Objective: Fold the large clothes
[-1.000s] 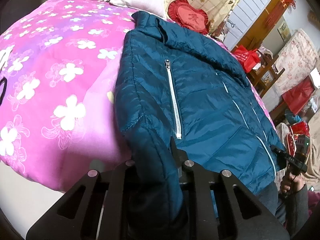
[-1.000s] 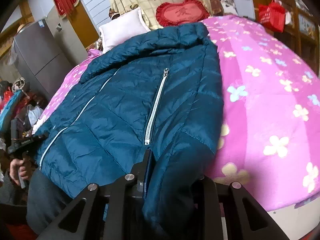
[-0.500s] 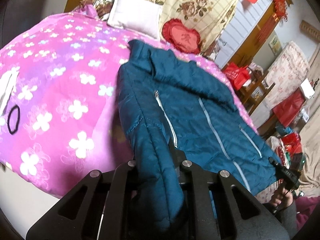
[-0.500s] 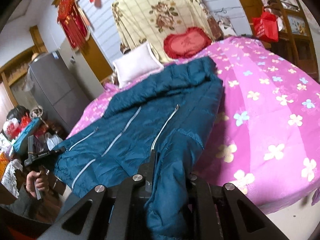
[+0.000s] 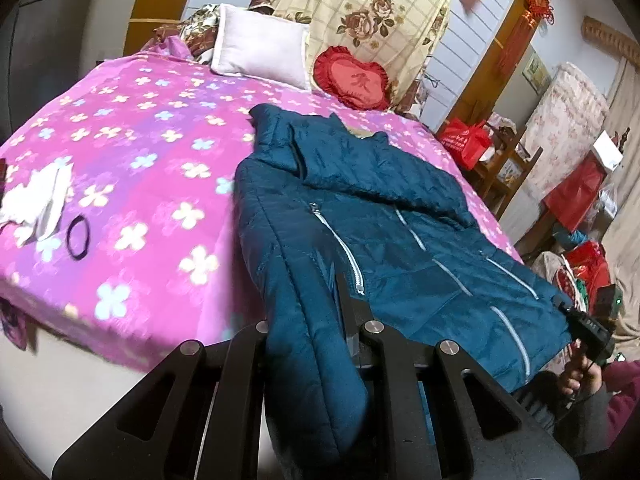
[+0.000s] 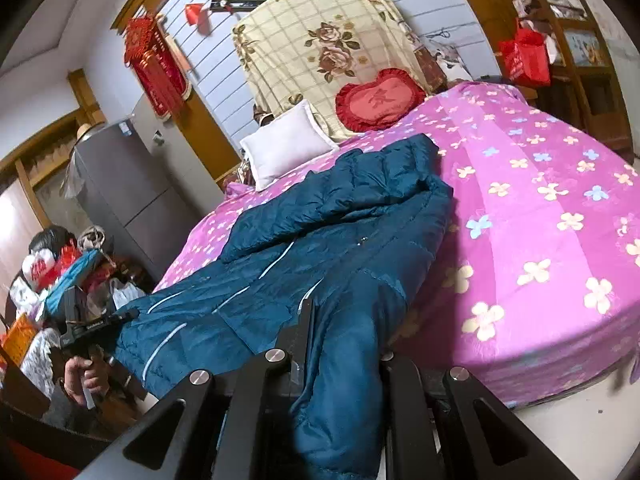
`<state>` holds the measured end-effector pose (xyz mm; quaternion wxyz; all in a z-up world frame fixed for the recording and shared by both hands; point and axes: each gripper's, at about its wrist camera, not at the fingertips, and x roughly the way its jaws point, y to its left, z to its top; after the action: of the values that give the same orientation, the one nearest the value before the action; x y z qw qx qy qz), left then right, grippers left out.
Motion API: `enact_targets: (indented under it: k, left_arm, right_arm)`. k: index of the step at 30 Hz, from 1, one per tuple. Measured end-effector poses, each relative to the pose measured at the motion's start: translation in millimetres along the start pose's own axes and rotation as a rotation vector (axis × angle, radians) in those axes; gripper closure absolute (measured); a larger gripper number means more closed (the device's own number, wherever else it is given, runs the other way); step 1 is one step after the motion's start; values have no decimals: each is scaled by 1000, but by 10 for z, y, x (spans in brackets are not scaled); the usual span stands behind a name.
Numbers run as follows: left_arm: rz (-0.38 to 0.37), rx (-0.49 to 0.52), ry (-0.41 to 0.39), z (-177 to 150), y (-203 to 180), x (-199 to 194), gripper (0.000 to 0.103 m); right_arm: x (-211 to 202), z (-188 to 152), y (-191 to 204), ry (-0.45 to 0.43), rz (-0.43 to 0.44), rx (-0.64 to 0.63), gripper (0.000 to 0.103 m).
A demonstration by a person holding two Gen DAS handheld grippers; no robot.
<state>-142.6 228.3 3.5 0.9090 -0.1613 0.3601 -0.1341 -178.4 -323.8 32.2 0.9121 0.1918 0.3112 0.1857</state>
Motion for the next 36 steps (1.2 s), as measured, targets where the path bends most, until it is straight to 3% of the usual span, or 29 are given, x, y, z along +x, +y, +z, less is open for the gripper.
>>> enact_targets:
  k: [9, 19, 26, 36]
  left_arm:
    - [20, -1, -29, -72, 70, -140, 92]
    - [107, 17, 59, -246, 102, 105, 92]
    - [284, 127, 103, -341, -150, 244, 91]
    - [322, 150, 126, -392, -155, 313, 91]
  right_arm:
    - [-124, -54, 278, -5, -75, -67, 92]
    - [-29, -211, 213, 40, -143, -63, 92]
    - [27, -272, 238, 39, -184, -99, 92]
    - [110, -276, 181, 21, -192, -72, 92]
